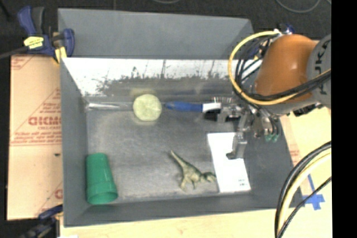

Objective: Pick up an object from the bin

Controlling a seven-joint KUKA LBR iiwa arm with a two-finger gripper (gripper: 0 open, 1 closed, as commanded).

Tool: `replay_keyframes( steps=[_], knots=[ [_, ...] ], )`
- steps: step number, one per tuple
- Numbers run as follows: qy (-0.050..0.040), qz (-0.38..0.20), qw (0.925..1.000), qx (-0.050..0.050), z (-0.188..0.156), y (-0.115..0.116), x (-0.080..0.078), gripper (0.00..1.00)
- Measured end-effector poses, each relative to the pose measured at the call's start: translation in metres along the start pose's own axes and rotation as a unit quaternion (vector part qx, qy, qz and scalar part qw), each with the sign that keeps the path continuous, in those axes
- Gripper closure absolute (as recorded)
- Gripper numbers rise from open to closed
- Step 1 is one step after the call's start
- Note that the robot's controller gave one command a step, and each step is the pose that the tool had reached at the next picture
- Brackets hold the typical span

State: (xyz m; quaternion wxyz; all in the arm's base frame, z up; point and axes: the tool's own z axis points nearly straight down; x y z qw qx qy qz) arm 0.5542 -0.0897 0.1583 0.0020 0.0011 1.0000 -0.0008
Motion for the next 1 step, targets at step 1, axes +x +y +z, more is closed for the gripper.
replay_keyframes(
  steps=[1],
  knots=[
    [-0.0012,0.023,0.9997,-0.001,0.0771,0.0555,0.0409,0.0]
  ],
)
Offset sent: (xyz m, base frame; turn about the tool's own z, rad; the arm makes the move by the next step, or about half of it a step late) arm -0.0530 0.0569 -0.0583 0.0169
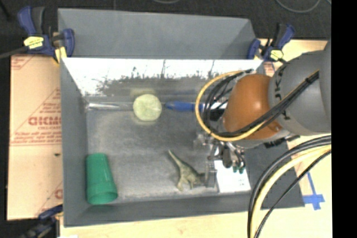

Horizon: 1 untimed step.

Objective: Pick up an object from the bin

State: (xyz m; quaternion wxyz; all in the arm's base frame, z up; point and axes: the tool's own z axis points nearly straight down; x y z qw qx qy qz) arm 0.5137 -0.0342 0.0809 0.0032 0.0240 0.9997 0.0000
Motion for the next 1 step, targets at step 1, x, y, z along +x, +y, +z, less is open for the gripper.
replay_keyframes(
  steps=[1],
  knots=[
    [0.005,-0.003,1.0,0.0,0.0262,0.0123,0.0108,0.0]
  ],
)
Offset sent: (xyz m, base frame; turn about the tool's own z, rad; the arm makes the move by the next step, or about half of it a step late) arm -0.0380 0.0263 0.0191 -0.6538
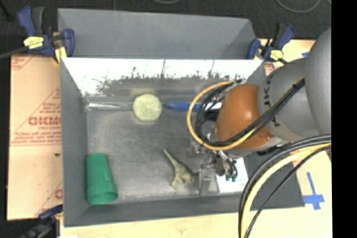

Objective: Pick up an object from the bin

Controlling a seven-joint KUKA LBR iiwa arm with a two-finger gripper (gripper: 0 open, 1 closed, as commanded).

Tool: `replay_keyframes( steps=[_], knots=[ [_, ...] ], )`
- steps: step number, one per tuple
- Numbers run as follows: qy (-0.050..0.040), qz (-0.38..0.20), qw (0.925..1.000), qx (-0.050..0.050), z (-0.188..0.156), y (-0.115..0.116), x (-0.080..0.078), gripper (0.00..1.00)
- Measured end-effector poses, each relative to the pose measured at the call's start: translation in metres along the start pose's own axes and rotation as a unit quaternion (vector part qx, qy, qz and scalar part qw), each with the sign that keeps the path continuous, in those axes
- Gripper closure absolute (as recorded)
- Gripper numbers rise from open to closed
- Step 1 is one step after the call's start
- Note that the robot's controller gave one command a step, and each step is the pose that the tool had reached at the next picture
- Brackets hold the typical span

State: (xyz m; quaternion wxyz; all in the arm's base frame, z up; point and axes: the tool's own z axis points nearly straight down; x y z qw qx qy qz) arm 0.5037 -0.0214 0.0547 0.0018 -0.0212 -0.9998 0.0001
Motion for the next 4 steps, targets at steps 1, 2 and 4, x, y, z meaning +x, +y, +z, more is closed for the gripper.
replay_keyframes(
  steps=[1,2,4],
  knots=[
    [-0.0008,-0.147,0.9892,0.0,-0.022,0.005,0.013,0.0],
    [-0.0032,-0.167,0.9859,0.0,-0.02,0.03,0.017,0.0],
    [-0.0056,-0.097,0.9952,0.0,-0.017,0.032,0.03,1.0]
  ],
)
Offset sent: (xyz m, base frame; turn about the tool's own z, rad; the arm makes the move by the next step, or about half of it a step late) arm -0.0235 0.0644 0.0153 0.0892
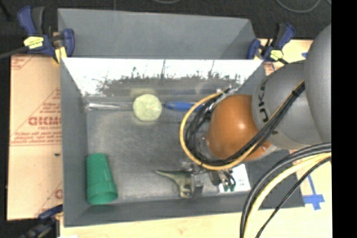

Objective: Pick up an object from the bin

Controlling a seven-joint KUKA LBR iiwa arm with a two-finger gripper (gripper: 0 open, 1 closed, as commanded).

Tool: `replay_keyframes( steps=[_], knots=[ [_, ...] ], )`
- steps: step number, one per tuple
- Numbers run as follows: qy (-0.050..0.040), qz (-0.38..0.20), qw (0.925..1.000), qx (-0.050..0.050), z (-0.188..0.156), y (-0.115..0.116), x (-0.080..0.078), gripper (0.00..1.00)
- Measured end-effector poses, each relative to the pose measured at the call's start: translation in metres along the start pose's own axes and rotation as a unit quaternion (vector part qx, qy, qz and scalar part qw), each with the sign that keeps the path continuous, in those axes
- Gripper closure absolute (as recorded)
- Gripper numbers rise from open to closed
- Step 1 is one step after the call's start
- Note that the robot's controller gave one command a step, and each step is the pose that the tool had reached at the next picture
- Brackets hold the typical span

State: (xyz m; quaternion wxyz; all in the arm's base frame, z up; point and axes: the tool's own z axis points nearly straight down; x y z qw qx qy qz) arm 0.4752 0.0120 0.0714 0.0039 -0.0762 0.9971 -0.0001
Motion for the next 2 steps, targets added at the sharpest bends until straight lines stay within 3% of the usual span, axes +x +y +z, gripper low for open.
replay_keyframes(
  steps=[2],
  knots=[
    [0.0063,0.0,1.0,-0.001,-0.024,0.0,0.003,1.0]
  ],
)
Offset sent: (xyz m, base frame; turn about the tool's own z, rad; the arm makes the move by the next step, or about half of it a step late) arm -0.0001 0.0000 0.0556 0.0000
